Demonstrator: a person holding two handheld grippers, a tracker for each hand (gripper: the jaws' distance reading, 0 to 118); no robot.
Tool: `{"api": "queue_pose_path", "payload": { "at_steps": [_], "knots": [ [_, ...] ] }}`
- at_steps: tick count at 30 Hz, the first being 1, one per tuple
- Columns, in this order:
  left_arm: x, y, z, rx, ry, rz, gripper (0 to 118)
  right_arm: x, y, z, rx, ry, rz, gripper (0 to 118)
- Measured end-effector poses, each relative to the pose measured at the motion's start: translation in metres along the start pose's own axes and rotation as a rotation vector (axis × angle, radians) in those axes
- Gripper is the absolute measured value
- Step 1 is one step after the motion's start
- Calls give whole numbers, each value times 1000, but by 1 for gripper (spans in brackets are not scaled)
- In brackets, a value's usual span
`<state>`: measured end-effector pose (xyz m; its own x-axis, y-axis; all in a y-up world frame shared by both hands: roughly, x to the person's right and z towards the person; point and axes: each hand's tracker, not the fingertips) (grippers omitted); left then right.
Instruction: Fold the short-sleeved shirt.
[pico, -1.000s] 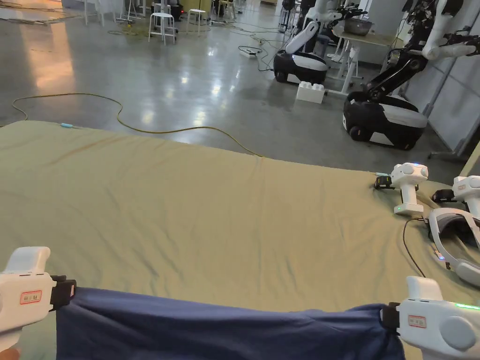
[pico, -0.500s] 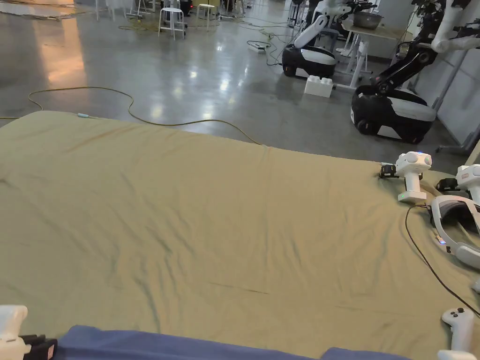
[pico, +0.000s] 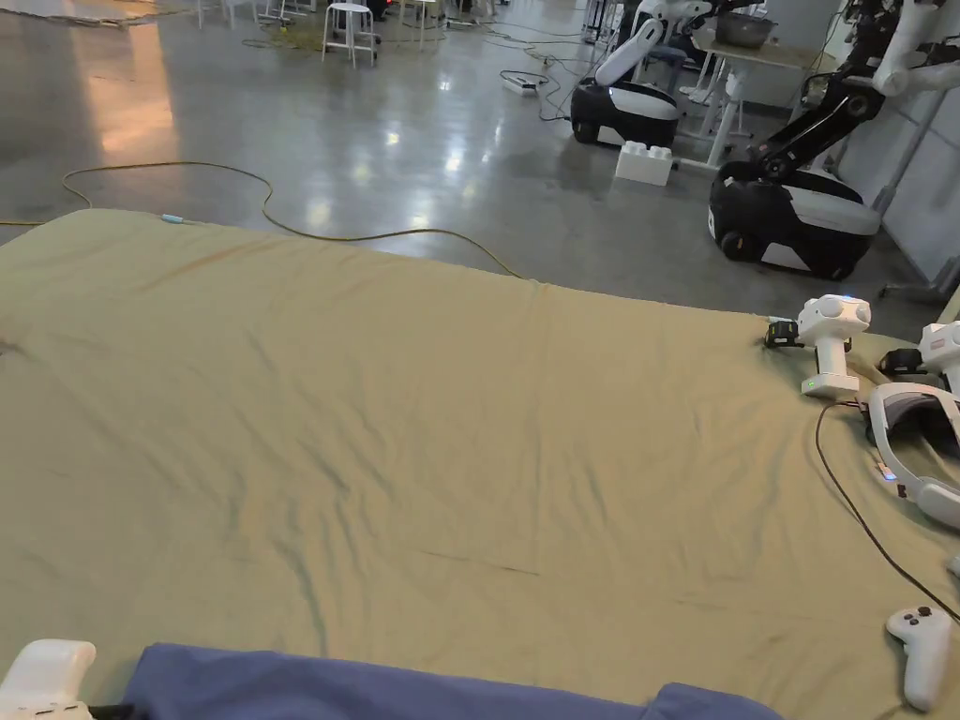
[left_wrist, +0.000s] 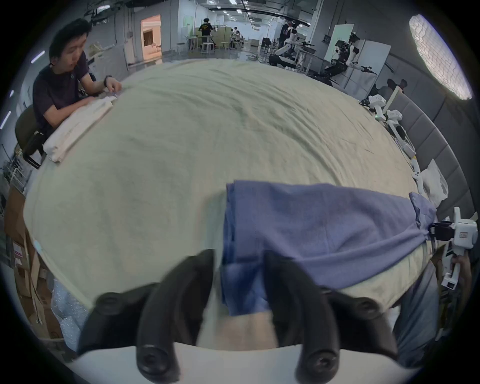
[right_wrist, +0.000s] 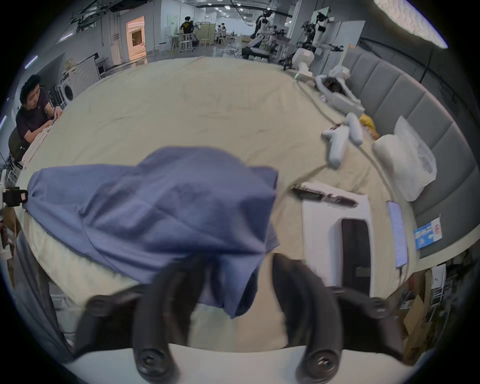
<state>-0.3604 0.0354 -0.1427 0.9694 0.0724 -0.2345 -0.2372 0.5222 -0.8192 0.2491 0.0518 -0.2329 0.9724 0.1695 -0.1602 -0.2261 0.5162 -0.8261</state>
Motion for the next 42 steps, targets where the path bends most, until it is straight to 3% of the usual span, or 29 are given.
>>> {"api": "queue_pose_path", "payload": {
  "at_steps": [5, 13, 20, 22, 23, 24, 25, 28, 36, 42],
  "knots": [
    [20, 21, 35, 219, -12, -30, 56, -18, 36, 60, 248, -92, -31, 68],
    [88, 73, 71, 579, -34, -63, 56, -74, 100, 94, 637, 27, -100, 69],
    [149, 98, 111, 800, 31, -129, 55, -117, 128, 117, 848, -5, -210, 68],
    [159, 98, 119, 849, 43, -147, 48, -120, 132, 116, 859, 2, -211, 61],
    [162, 99, 122, 851, 38, -135, 40, -122, 133, 117, 880, 11, -210, 54],
    [165, 101, 125, 851, 35, -131, 30, -124, 134, 119, 877, 6, -205, 39],
    [167, 103, 126, 851, 36, -125, 18, -126, 136, 118, 886, -4, -203, 12],
    [165, 106, 126, 847, 2, -93, 1, -125, 136, 122, 913, -11, -206, 0],
    [142, 99, 121, 830, 29, -63, 0, -131, 134, 121, 931, 33, -141, 0],
    [80, 83, 104, 645, 21, -11, 0, -140, 137, 117, 910, 56, -126, 0]
  ]
}}
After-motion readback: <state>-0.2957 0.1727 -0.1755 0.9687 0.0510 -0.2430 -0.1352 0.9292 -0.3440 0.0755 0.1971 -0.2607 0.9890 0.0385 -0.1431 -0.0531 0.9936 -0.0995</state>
